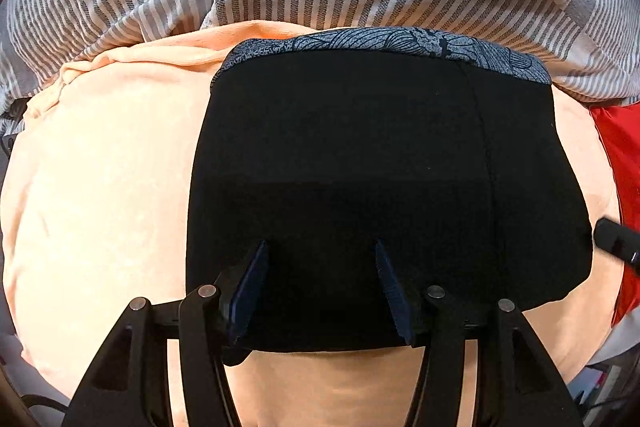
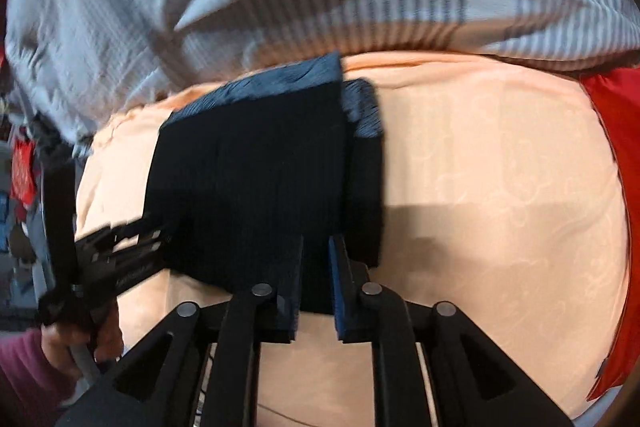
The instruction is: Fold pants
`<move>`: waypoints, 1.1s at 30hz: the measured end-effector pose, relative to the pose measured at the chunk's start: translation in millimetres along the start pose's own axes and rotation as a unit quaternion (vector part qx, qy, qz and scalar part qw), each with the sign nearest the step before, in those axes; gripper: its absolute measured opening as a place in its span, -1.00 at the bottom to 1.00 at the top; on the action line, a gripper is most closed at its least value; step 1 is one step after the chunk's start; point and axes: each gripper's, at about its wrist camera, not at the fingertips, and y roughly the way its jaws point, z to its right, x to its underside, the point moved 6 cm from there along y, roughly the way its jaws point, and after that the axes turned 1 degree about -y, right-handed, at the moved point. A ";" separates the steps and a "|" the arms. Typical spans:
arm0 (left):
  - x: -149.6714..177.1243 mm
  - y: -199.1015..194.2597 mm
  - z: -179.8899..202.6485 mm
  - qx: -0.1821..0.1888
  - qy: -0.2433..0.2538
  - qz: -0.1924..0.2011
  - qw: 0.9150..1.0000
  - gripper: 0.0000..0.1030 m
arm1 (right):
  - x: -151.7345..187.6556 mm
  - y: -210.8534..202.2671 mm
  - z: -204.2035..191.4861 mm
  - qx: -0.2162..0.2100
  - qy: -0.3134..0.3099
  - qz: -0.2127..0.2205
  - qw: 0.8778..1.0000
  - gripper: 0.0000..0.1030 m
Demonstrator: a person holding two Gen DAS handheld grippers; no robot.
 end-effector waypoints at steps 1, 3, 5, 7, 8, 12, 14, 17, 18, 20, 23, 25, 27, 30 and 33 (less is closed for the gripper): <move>0.1 -0.1 0.0 0.000 0.000 0.000 1.000 0.12 | 2.5 5.8 -3.8 0.003 -0.002 -0.006 1.000 -0.60; 1.2 -3.8 0.7 -0.001 0.000 0.001 1.000 0.12 | 6.8 15.6 -3.6 0.010 -0.004 -0.018 1.000 -0.57; 1.6 -3.9 0.4 -0.002 0.001 0.001 1.000 0.12 | 9.4 24.4 0.6 0.020 -0.007 -0.025 0.999 -0.54; -1.7 2.2 -1.0 -0.003 0.003 0.002 1.000 0.12 | 10.6 30.0 5.4 0.018 0.002 -0.031 0.999 -0.54; -2.2 2.9 -1.1 -0.004 0.005 0.003 1.000 0.12 | 10.7 30.9 6.4 0.017 0.005 -0.032 0.999 -0.54; -4.2 6.1 -3.5 -0.002 0.005 0.001 1.000 0.12 | 13.0 33.4 5.0 0.024 -0.008 -0.030 0.999 -0.54; -5.5 8.0 -4.3 -0.003 0.006 0.000 1.000 0.13 | 13.9 34.6 5.9 0.024 -0.005 -0.031 0.999 -0.53; -6.2 10.7 -6.1 -0.004 0.003 -0.006 1.000 0.63 | 14.6 35.3 7.5 0.022 0.001 -0.030 0.999 -0.51; -5.5 12.6 -6.4 0.001 0.000 -0.012 1.000 0.76 | 15.0 34.9 7.8 0.022 0.003 -0.029 0.999 -0.50; -4.6 13.7 -6.9 0.004 -0.001 -0.011 1.000 0.76 | 15.8 34.4 9.1 0.021 0.005 -0.030 0.999 -0.47; -3.8 13.3 -7.2 0.001 0.000 -0.012 1.000 0.76 | 15.9 32.3 12.7 0.022 0.009 -0.029 0.999 -0.33; -3.9 13.3 -8.3 0.001 -0.003 -0.015 1.000 0.76 | 16.3 30.2 19.6 0.037 0.018 -0.028 0.999 0.07; -4.2 12.1 -10.0 0.005 -0.005 -0.017 1.000 0.76 | 17.4 28.5 27.3 0.023 0.042 -0.032 0.998 0.12; -3.5 9.4 -14.7 0.007 -0.006 -0.023 1.000 0.76 | 23.7 24.1 32.8 0.014 0.052 -0.038 0.998 0.12; -4.7 3.5 -20.5 0.009 -0.013 -0.029 0.999 0.76 | 29.3 19.4 34.6 0.015 0.047 -0.043 0.998 0.13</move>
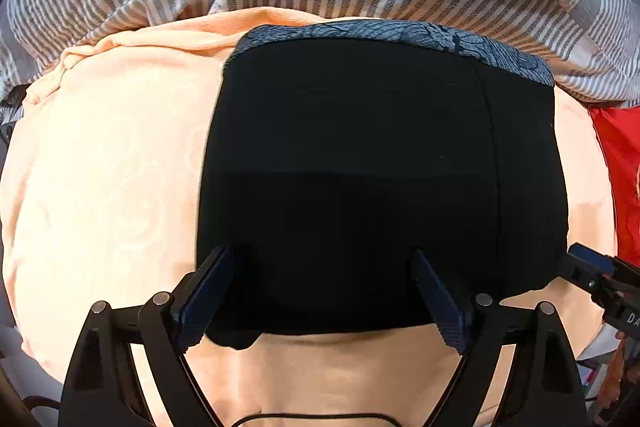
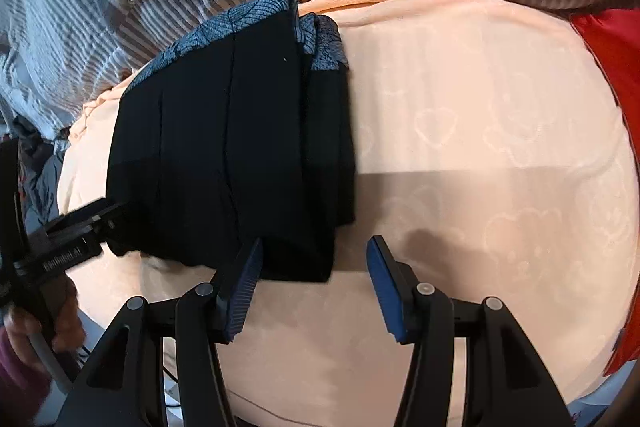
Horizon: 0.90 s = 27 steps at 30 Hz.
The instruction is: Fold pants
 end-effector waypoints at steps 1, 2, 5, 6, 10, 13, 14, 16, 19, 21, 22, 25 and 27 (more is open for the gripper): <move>-0.6 -2.0 -2.5 0.000 -0.002 -0.001 1.000 0.76 | 1.8 -0.8 1.3 -0.003 0.004 -0.003 1.000 0.13; -1.3 -3.6 -5.2 0.000 -0.004 -0.002 1.000 0.76 | 3.1 -1.1 2.5 -0.006 0.008 -0.005 1.000 0.14; -3.2 -5.2 -11.1 -0.001 -0.010 -0.006 1.000 0.76 | 3.2 -1.0 4.3 -0.011 0.020 -0.009 1.000 0.16; -4.0 -5.1 -12.4 0.000 -0.012 -0.008 1.000 0.76 | 3.9 -2.1 4.9 -0.012 0.022 -0.010 1.000 0.16; -5.7 -6.7 -10.8 -0.001 -0.005 -0.008 1.000 0.76 | 5.3 -3.7 3.1 -0.011 0.025 -0.013 1.000 0.18; -13.7 -13.5 -12.6 0.001 0.002 0.004 1.000 0.76 | 3.3 -7.9 4.6 -0.020 0.024 -0.013 0.999 0.27; -17.4 -17.3 -13.6 0.002 0.002 0.008 1.000 0.76 | 0.4 -8.9 4.3 -0.027 0.022 -0.011 0.999 0.31; -28.7 -21.9 -25.1 0.001 -0.006 0.016 1.000 0.76 | -6.9 -12.7 9.2 -0.046 0.028 -0.005 0.999 0.38; -42.5 -24.1 -41.6 0.004 -0.022 0.018 1.000 0.76 | -20.3 -16.4 17.4 -0.079 0.054 0.003 0.995 0.40; -52.0 -21.9 -52.9 0.010 -0.034 0.010 0.999 0.76 | -32.7 -17.7 22.5 -0.098 0.070 0.013 0.993 0.41; -54.4 -21.5 -58.1 0.017 -0.042 0.007 0.999 0.76 | -37.6 -17.0 24.1 -0.103 0.075 0.016 0.992 0.46; -62.1 -13.1 -67.1 0.059 -0.067 -0.012 0.996 0.76 | -51.6 -10.9 23.6 -0.126 0.075 0.010 0.989 0.55; -65.9 -5.6 -67.5 0.075 -0.065 -0.025 0.995 0.76 | -59.0 -4.8 19.5 -0.143 0.065 0.000 0.988 0.55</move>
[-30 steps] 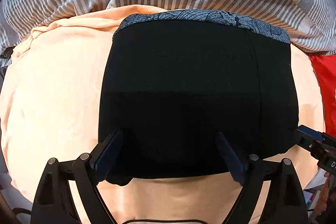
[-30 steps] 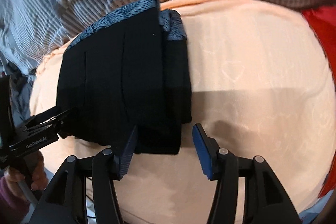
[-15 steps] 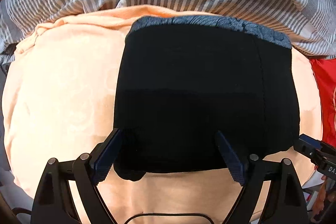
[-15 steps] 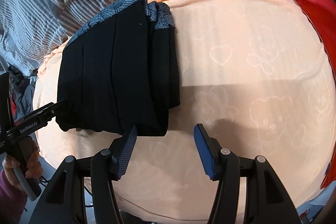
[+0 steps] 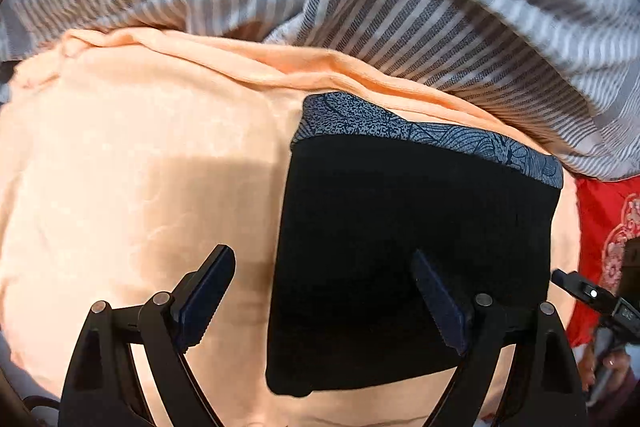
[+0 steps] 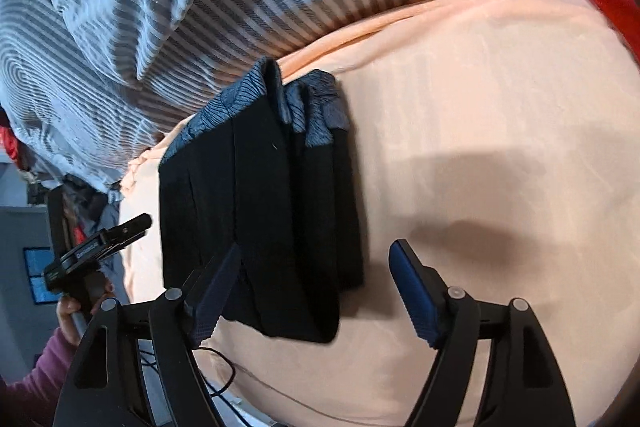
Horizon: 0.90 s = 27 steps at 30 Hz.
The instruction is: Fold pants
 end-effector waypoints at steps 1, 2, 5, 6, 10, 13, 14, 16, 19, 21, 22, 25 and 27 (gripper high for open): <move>-2.3 3.4 -1.0 -0.002 0.004 -0.006 1.000 0.76 | -3.1 3.8 -1.5 -0.006 -0.004 -0.005 1.000 0.56; -2.9 7.4 1.1 -0.007 0.009 -0.009 1.000 0.76 | -6.0 8.0 -3.4 -0.014 -0.009 -0.010 1.000 0.56; -7.3 19.1 2.5 0.012 0.015 -0.024 1.000 0.76 | -13.3 17.0 -5.4 -0.043 -0.017 -0.017 0.999 0.56; -6.7 22.6 3.4 0.024 0.014 -0.031 0.999 0.76 | -15.9 20.9 -5.4 -0.052 -0.018 -0.020 0.998 0.56; -7.4 40.3 0.5 0.059 0.010 -0.057 0.997 0.76 | -23.7 38.1 -1.7 -0.079 -0.025 -0.044 0.996 0.60; -7.8 49.4 -0.2 0.084 0.009 -0.069 0.994 0.76 | -27.3 48.8 3.2 -0.101 -0.017 -0.060 0.993 0.60; -8.4 52.1 0.6 0.089 0.010 -0.072 0.993 0.76 | -28.0 51.4 4.3 -0.106 -0.016 -0.063 0.992 0.60; -10.2 55.8 1.9 0.096 0.011 -0.076 0.992 0.76 | -30.6 56.4 7.9 -0.118 -0.006 -0.064 0.991 0.60; -11.5 60.9 4.2 0.102 0.014 -0.080 0.991 0.76 | -35.6 58.9 9.1 -0.136 0.014 -0.054 0.989 0.60; -11.8 62.3 5.3 0.104 0.014 -0.081 0.991 0.76 | -37.0 61.9 8.5 -0.145 0.029 -0.055 0.987 0.60; -11.9 62.6 5.9 0.104 0.015 -0.080 0.991 0.76 | -37.2 62.8 8.2 -0.146 0.033 -0.055 0.987 0.61; -11.0 67.1 14.4 0.109 0.011 -0.077 0.991 0.76 | -37.0 64.1 8.6 -0.147 0.050 -0.052 0.986 0.62; -9.4 64.3 19.4 0.106 0.014 -0.063 0.992 0.66 | -36.9 64.2 10.5 -0.139 0.069 -0.049 0.987 0.56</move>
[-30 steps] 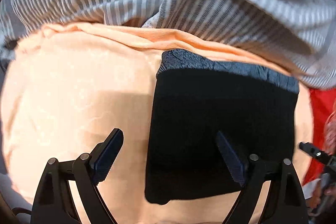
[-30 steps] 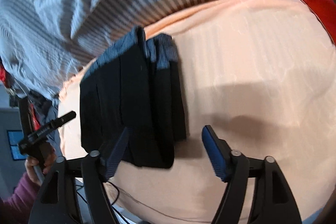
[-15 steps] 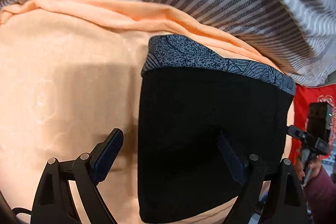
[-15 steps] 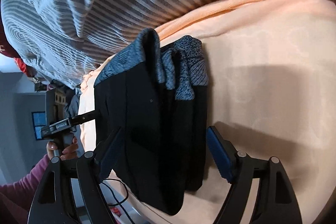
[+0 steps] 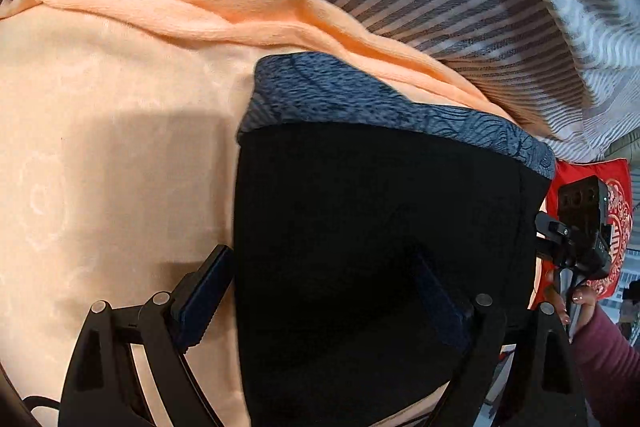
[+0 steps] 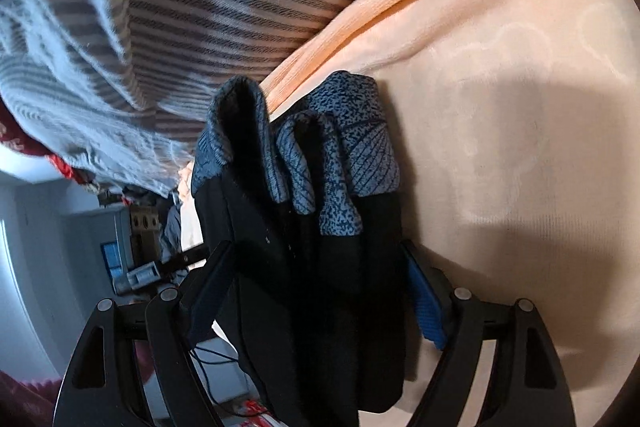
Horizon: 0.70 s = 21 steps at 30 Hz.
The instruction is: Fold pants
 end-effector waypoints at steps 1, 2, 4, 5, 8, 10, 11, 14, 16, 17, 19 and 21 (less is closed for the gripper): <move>1.2 -2.8 2.5 -0.003 0.007 0.008 1.000 0.60 | -0.4 -1.3 0.6 0.003 0.004 0.001 1.000 0.43; 2.5 -5.6 6.9 -0.008 0.014 0.017 1.000 0.48 | -0.7 -3.0 -1.2 0.003 0.006 0.002 1.000 0.28; 6.0 -12.4 14.6 -0.005 0.021 0.028 0.999 0.26 | 1.5 -7.8 -5.1 -0.001 0.005 0.005 1.000 0.06; 7.1 -15.6 16.0 -0.007 0.024 0.031 0.999 0.16 | 2.8 -10.5 -8.2 -0.005 0.003 0.007 1.000 -0.05; 12.2 -25.0 24.2 -0.012 0.032 0.038 0.999 0.04 | 6.5 -16.4 -14.5 -0.015 0.007 0.014 1.000 -0.16; 16.2 -31.9 29.0 -0.014 0.037 0.039 0.998 0.00 | 9.8 -20.3 -19.2 -0.022 0.007 0.019 1.000 -0.18; 18.7 -36.0 33.1 -0.016 0.041 0.040 0.998 0.00 | 12.0 -24.4 -21.4 -0.028 0.006 0.021 0.999 -0.19; 29.1 -46.5 47.3 -0.015 0.051 0.038 0.998 0.00 | 23.1 -35.6 -29.1 -0.037 -0.001 0.023 0.999 -0.19; 38.6 -52.1 56.6 -0.016 0.057 0.037 0.998 0.00 | 31.9 -44.1 -32.8 -0.040 -0.001 0.024 0.999 -0.19; 45.1 -55.8 60.9 -0.015 0.059 0.036 0.997 0.00 | 38.7 -50.2 -33.9 -0.043 0.000 0.025 0.999 -0.19; 59.0 -62.8 67.7 -0.014 0.059 0.035 0.998 0.00 | 51.5 -57.7 -34.2 -0.047 0.004 0.024 0.999 -0.19; 70.1 -65.7 73.7 -0.014 0.057 0.032 0.998 0.00 | 65.6 -63.2 -35.6 -0.050 0.011 0.023 0.998 -0.19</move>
